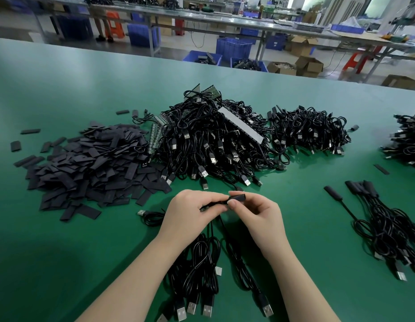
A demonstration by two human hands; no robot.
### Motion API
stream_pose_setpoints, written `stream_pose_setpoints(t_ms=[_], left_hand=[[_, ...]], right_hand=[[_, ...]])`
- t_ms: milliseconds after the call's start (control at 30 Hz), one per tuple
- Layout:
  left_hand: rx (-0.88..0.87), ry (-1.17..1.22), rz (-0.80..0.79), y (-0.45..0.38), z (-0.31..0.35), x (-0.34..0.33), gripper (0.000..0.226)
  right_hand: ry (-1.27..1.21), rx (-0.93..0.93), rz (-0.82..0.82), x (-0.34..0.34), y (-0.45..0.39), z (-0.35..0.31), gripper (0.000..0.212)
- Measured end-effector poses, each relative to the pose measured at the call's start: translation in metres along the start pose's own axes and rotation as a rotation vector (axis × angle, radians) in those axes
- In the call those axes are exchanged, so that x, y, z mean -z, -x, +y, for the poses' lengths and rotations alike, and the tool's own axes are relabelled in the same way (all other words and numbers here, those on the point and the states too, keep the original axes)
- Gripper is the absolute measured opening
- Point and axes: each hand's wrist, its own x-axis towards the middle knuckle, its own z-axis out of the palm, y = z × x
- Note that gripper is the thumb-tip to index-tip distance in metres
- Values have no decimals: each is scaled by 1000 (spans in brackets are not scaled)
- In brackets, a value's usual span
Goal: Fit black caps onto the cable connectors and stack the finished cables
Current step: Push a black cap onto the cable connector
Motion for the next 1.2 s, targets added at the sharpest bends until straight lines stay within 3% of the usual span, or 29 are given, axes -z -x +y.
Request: stream_pose_setpoints(t_ms=[267, 500, 867, 1067, 1200], left_hand=[[116, 8, 30, 0, -4, -2, 21], [79, 34, -4, -3, -2, 0, 31], [54, -13, -40, -2, 1, 2, 29], [73, -16, -25, -1, -6, 0, 18], [77, 12, -67, -1, -4, 2, 29]], right_hand=[[28, 6, 6, -1, 0, 3, 24], [35, 37, -52, 1, -1, 1, 35], [80, 50, -75, 0, -1, 3, 28], [90, 48, -81, -1, 0, 4, 28], [49, 32, -29, -1, 0, 2, 28]])
